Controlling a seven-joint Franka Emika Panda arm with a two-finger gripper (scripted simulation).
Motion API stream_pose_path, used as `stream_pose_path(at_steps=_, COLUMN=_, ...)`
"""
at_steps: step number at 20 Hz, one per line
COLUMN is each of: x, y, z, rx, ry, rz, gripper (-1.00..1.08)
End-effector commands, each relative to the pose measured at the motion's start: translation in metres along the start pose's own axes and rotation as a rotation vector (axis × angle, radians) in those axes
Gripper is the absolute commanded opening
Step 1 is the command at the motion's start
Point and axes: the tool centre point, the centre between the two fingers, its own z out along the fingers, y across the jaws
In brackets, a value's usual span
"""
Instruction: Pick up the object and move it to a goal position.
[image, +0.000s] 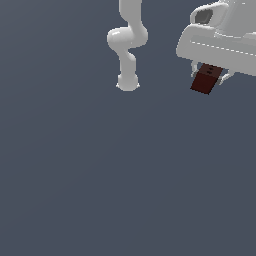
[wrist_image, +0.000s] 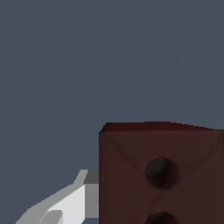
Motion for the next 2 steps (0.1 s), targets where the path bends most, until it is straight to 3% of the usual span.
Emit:
stream_pose_path(at_steps=1, x=-0.0009, y=-0.0014, z=-0.0039, rx=0.001, ry=0.001, rz=0.001, gripper=-1.0)
stream_pose_path(at_steps=2, x=-0.0009, y=-0.0015, z=-0.0041, rx=0.001, ry=0.001, rz=0.001, gripper=-1.0)
